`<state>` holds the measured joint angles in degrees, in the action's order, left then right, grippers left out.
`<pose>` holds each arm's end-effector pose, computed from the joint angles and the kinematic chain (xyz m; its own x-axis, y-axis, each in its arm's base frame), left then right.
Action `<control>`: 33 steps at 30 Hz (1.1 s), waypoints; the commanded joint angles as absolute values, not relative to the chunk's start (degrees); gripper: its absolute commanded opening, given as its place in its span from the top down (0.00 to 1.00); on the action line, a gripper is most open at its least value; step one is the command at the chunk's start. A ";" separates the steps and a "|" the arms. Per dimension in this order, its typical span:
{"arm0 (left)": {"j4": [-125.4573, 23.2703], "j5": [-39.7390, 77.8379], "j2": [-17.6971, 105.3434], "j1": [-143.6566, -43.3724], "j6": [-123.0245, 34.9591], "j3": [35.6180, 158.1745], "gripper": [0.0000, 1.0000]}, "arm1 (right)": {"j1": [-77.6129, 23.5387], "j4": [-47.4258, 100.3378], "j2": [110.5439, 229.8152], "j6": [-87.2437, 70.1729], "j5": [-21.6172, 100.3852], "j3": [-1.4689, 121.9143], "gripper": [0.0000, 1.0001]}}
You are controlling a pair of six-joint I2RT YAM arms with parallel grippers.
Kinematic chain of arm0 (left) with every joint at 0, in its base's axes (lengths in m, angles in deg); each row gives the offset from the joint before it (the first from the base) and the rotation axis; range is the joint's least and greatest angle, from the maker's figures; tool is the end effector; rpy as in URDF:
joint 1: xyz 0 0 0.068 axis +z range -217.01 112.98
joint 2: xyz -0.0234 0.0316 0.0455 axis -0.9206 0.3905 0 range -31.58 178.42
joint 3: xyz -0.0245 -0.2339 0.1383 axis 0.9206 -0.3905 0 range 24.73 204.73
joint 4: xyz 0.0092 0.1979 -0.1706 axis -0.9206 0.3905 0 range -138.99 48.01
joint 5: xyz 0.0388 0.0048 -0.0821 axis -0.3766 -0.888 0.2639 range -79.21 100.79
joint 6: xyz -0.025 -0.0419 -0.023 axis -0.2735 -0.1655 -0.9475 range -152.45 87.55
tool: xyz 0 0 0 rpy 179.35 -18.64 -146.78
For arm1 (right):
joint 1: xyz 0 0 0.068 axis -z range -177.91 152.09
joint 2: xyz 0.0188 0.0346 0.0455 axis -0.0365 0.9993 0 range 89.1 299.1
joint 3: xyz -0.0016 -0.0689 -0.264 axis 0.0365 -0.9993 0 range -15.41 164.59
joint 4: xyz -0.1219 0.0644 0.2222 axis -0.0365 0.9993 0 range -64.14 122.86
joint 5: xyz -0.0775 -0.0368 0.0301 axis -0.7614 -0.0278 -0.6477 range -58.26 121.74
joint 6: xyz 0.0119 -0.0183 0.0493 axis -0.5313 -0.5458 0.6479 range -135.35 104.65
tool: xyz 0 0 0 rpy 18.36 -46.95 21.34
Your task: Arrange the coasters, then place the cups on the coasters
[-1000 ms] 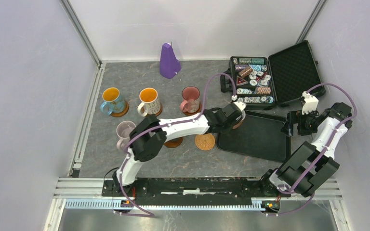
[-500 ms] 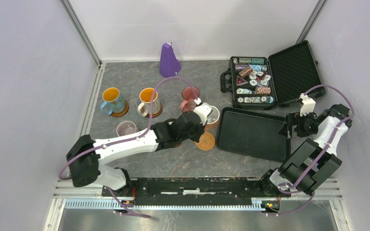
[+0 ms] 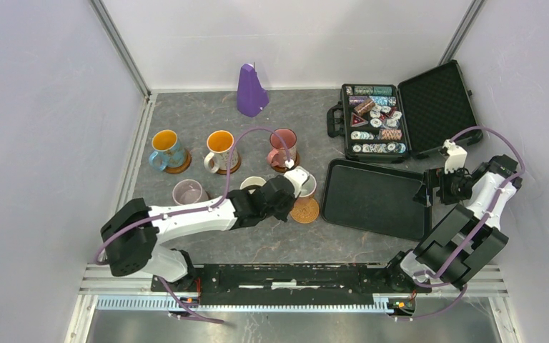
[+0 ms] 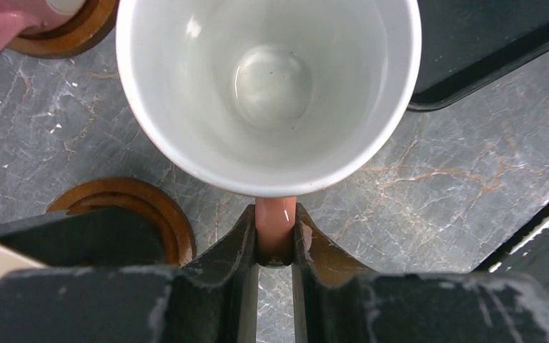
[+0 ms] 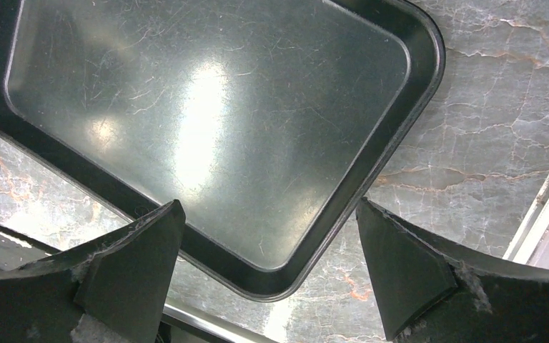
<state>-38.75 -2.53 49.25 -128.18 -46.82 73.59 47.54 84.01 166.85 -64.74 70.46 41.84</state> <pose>0.1509 -0.2570 0.2223 -0.5051 0.4166 -0.7559 0.6657 0.7455 -0.0340 0.1804 -0.1516 0.2421 -0.8042 -0.0273 -0.5937 -0.2165 0.9438 0.2498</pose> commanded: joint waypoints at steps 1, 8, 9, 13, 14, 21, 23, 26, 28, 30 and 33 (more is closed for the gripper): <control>-43.32 -4.01 50.62 -128.28 -49.10 77.43 0.98 | 47.74 83.79 165.93 -66.20 69.34 40.78 0.02; -41.50 -3.37 50.46 -128.94 -50.39 77.39 0.98 | 47.72 83.87 165.33 -67.64 67.87 39.39 0.02; -41.44 -3.56 50.33 -129.25 -50.61 77.22 0.98 | 47.71 83.84 165.38 -67.64 67.87 39.23 0.02; -40.58 -4.59 50.23 -130.40 -51.54 77.20 0.98 | 47.70 83.68 165.76 -67.65 68.13 38.32 0.02; -40.43 -4.69 50.19 -130.49 -51.84 77.12 0.98 | 47.67 83.43 165.82 -67.64 68.15 38.14 0.02; -39.73 -4.82 50.91 -131.08 -53.28 77.18 0.98 | 47.66 83.07 166.20 -67.69 68.30 37.71 0.02; -39.26 -4.80 51.47 -131.00 -53.67 77.53 0.98 | 47.76 83.15 166.57 -67.73 68.39 37.84 0.02; -39.12 -4.62 51.74 -131.08 -54.13 77.64 0.98 | 47.65 83.17 166.99 -67.80 68.40 38.19 0.02; -39.06 -4.34 52.02 -131.25 -54.03 77.73 0.97 | 47.68 83.16 167.30 -67.82 68.48 38.31 0.02; -38.98 -4.25 52.19 -131.40 -54.14 77.73 0.94 | 47.72 83.12 167.58 -67.76 68.61 38.38 0.02; -38.63 -4.22 52.76 -131.53 -54.20 78.05 0.90 | 47.70 82.97 167.83 -67.69 68.67 38.38 0.02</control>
